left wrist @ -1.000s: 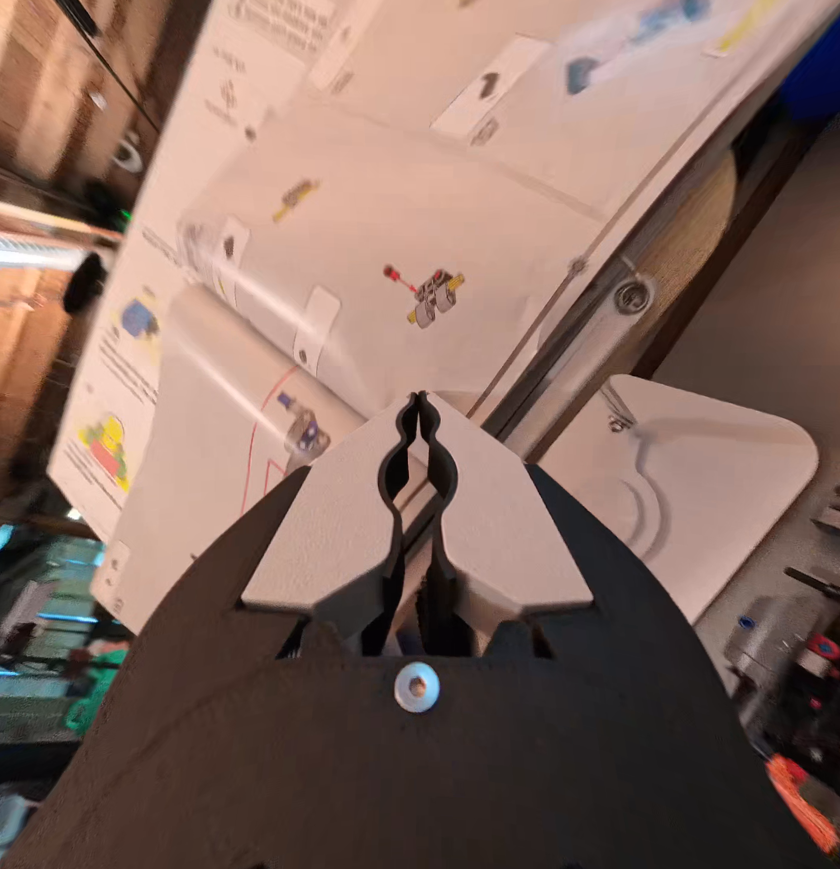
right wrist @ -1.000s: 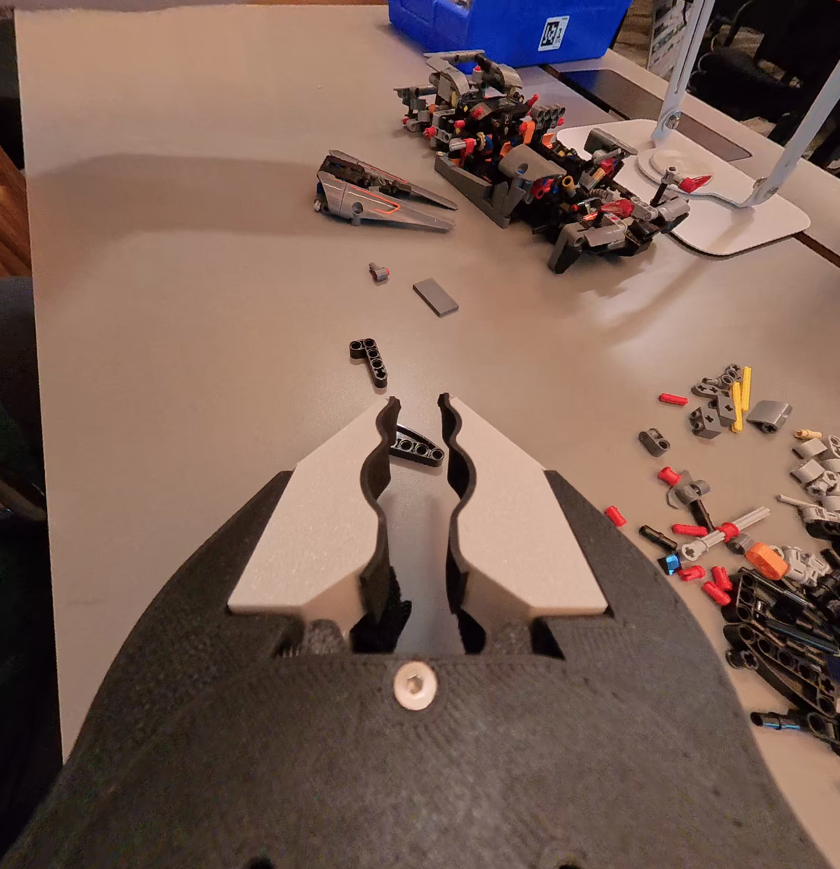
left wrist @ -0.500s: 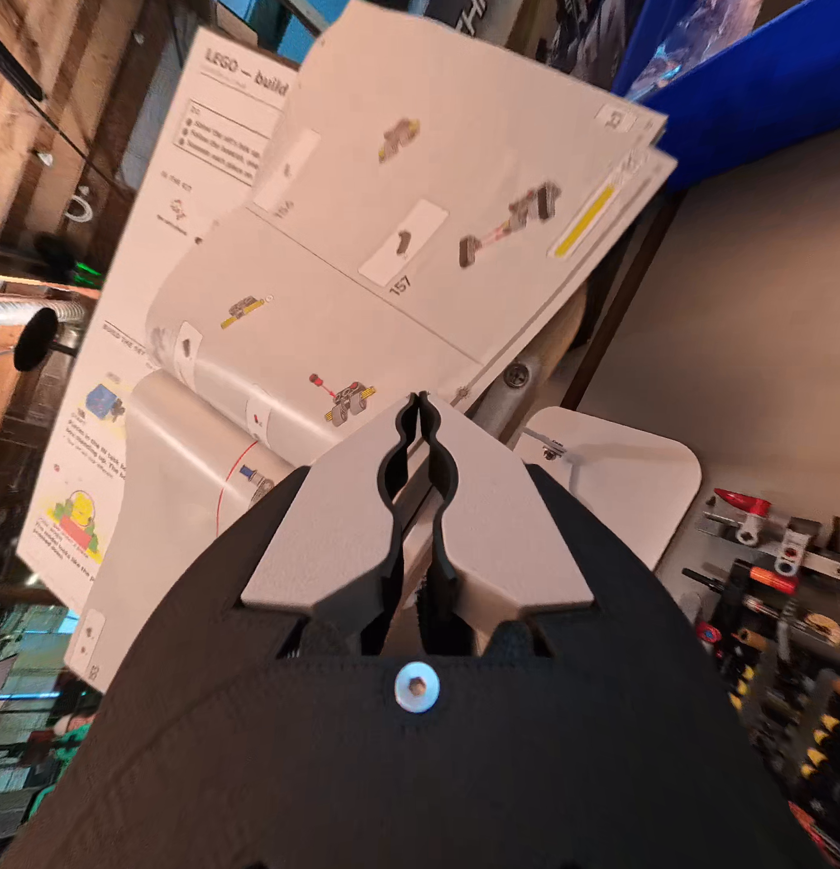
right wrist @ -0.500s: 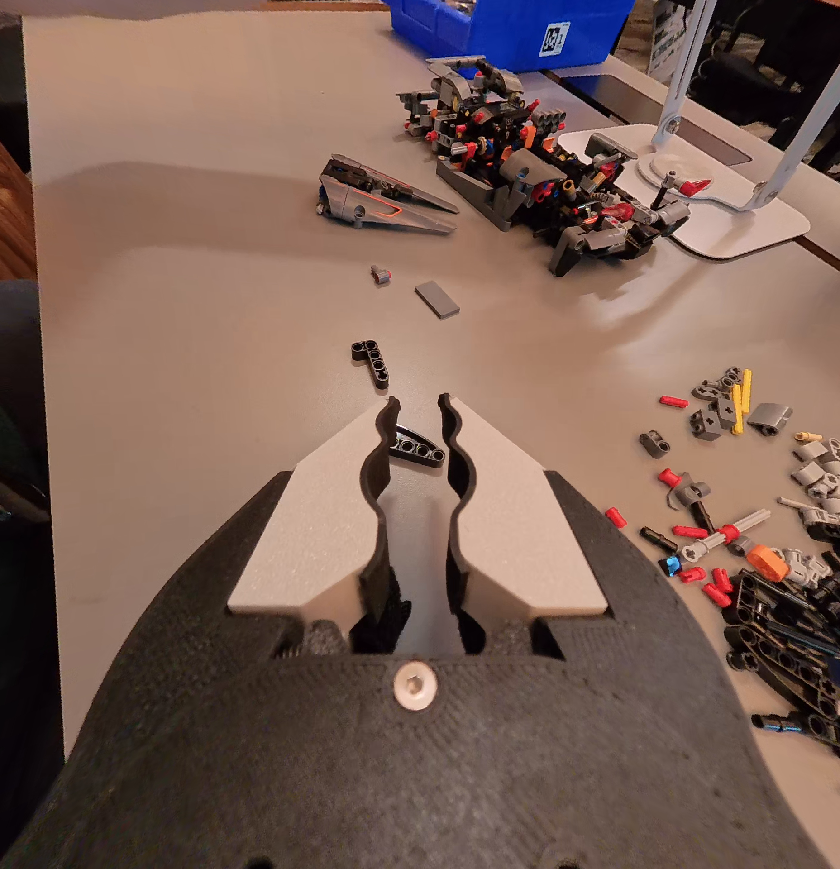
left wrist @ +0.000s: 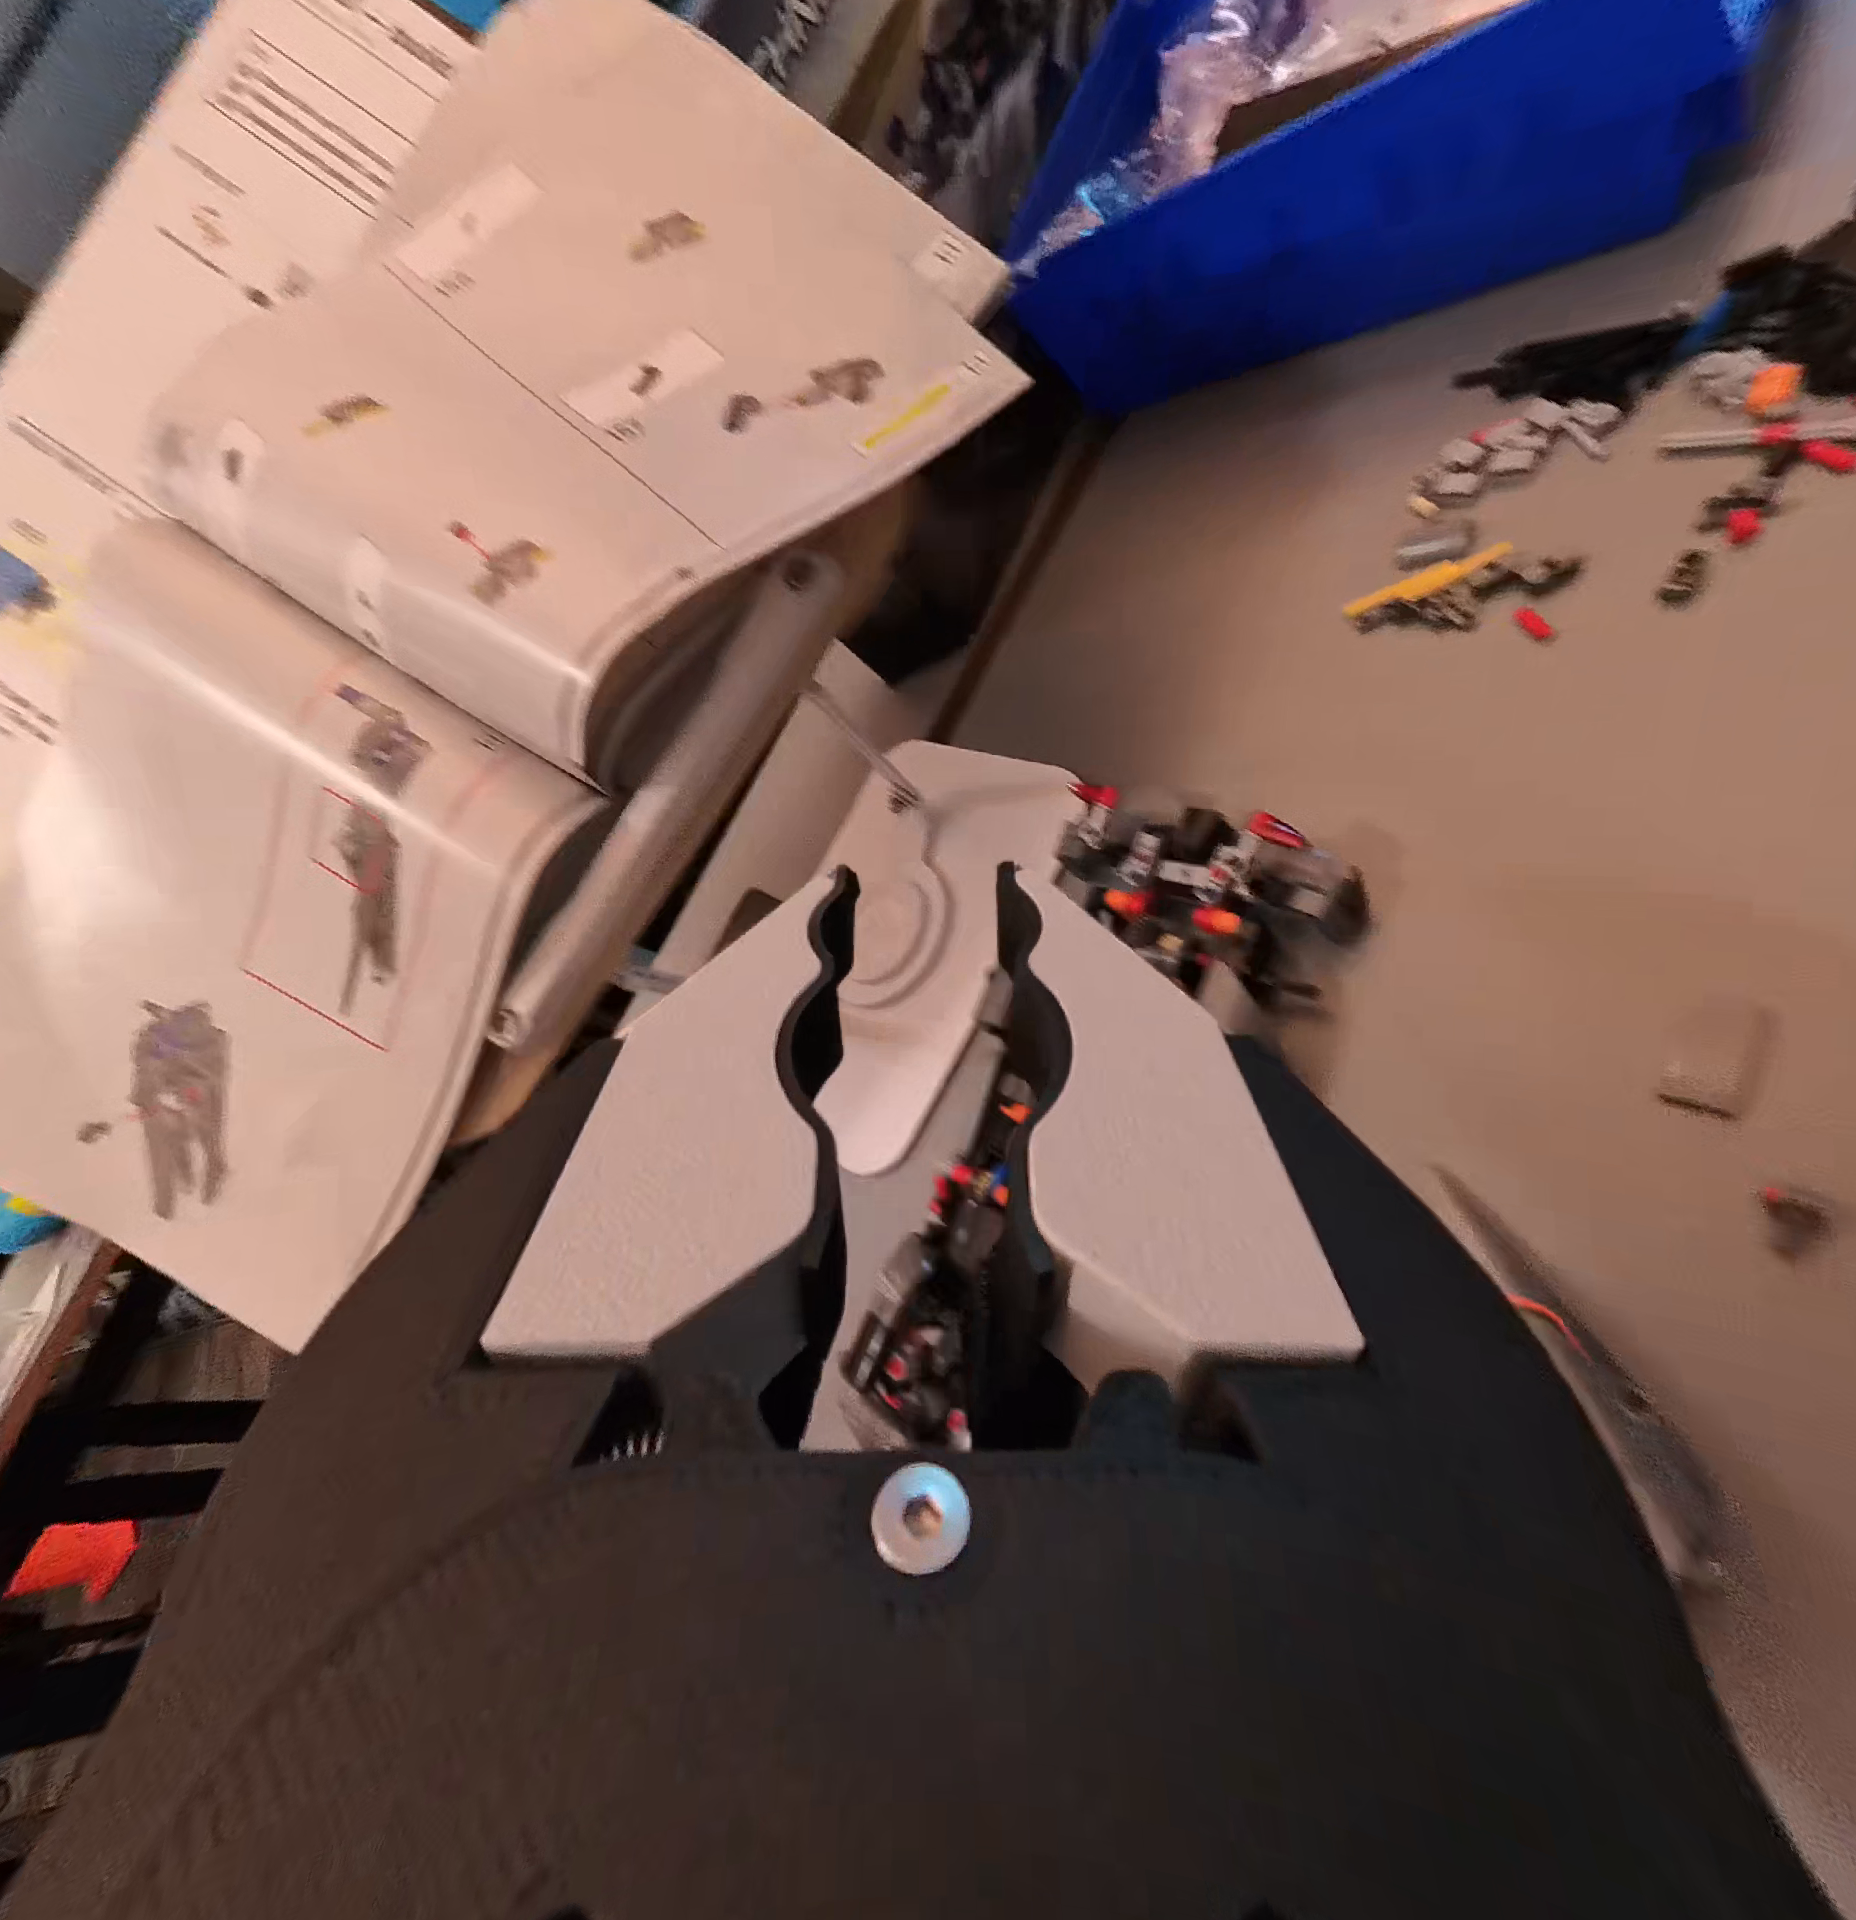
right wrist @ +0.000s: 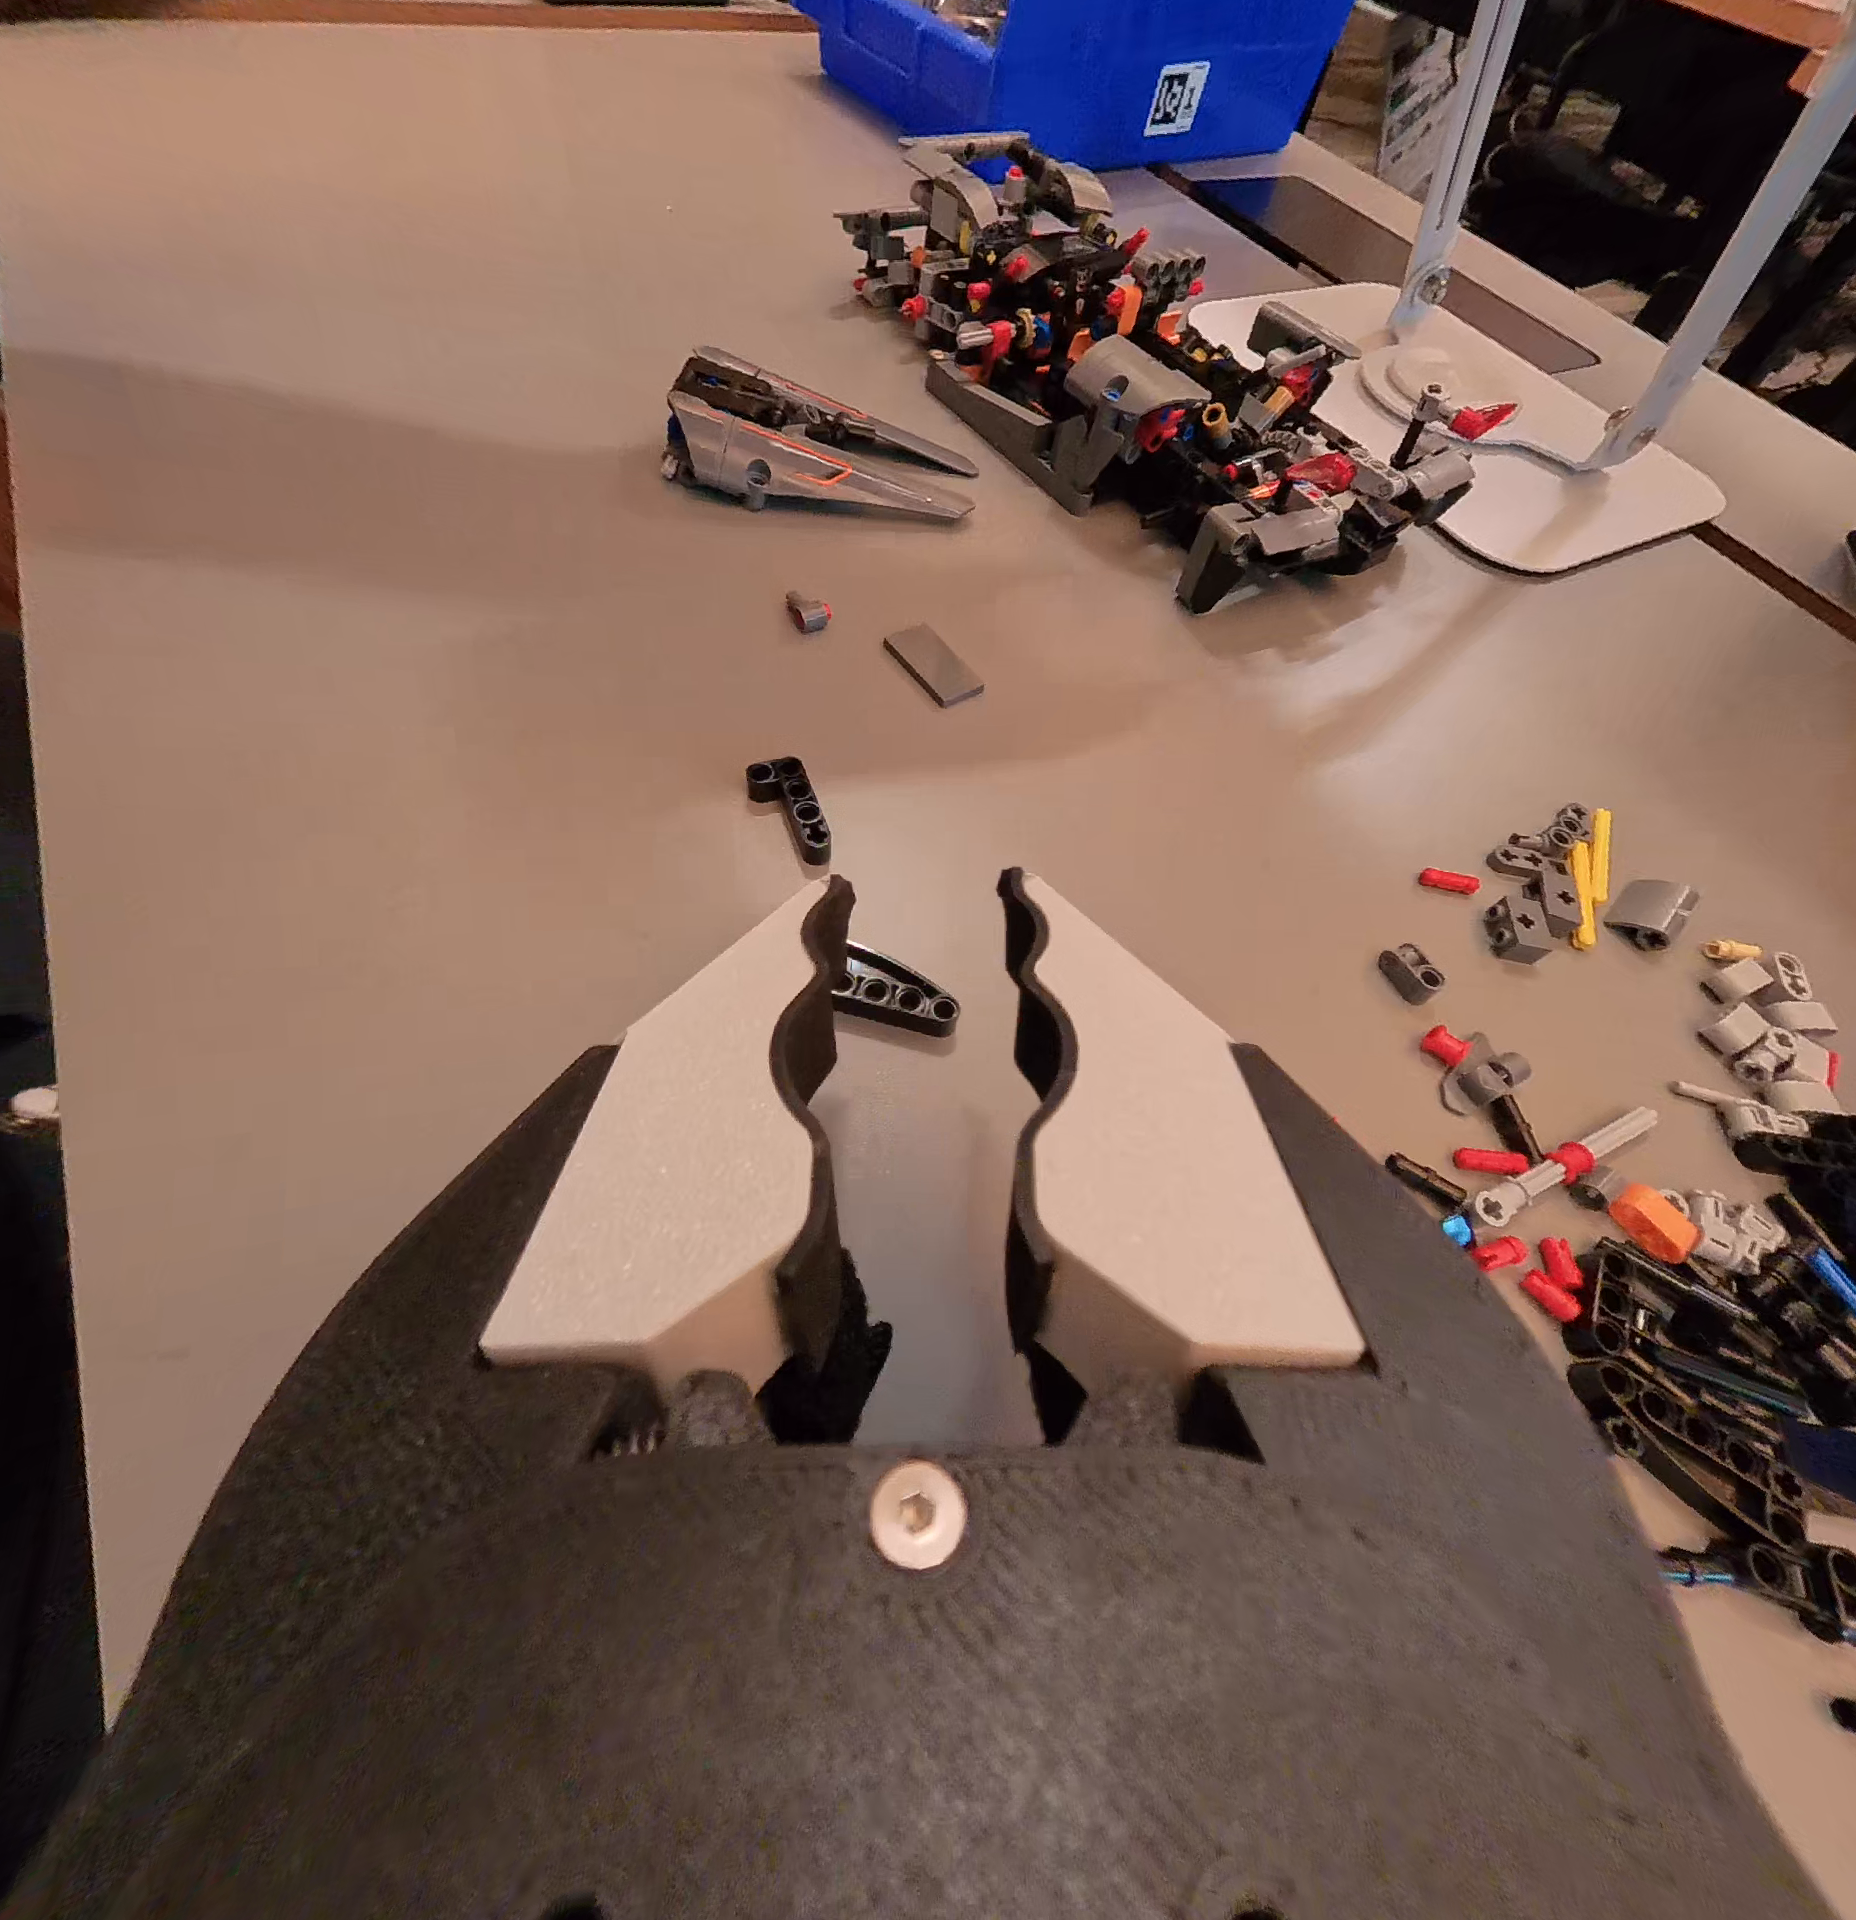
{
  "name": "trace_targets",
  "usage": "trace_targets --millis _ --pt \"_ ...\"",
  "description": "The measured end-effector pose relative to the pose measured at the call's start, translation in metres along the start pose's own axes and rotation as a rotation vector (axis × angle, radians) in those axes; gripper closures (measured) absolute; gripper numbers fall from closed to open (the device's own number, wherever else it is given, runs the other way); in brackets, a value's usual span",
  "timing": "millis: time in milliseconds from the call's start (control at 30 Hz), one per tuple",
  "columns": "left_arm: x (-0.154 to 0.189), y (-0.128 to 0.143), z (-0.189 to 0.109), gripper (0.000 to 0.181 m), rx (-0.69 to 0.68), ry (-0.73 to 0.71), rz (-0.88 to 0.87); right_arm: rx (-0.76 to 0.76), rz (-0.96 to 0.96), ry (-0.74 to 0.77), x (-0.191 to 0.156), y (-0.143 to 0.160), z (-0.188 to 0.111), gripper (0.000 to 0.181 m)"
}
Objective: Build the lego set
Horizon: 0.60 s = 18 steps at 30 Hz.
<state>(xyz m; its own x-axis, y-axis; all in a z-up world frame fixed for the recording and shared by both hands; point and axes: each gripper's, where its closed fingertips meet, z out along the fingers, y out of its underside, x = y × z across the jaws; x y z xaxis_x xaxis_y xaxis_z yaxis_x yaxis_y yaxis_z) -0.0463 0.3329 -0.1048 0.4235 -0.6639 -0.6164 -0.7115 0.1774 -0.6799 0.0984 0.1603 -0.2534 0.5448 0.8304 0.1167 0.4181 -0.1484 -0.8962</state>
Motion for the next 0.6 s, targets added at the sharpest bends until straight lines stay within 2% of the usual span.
trace_targets --millis 133,233,300,433,600 --pt "0.036 0.024 -0.013 0.157 -0.02 0.019 -0.034 0.071 0.042 0.028 0.009 -0.009 -0.008 0.147" --pt "0.058 0.035 -0.013 0.157 0.016 0.057 -0.128 0.186 0.18 0.069 0.029 -0.021 -0.029 0.151" --pt "0.065 0.042 -0.01 0.159 0.021 0.057 -0.127 0.188 0.283 0.121 0.051 -0.022 -0.049 0.153" --pt "0.068 0.046 0.003 0.161 0.085 0.042 -0.16 0.06 0.27 0.284 0.096 -0.008 -0.085 0.16" --pt "0.082 0.056 0.027 0.163 0.145 0.026 -0.192 -0.168 0.274 0.318 0.132 0.029 -0.09 0.157"
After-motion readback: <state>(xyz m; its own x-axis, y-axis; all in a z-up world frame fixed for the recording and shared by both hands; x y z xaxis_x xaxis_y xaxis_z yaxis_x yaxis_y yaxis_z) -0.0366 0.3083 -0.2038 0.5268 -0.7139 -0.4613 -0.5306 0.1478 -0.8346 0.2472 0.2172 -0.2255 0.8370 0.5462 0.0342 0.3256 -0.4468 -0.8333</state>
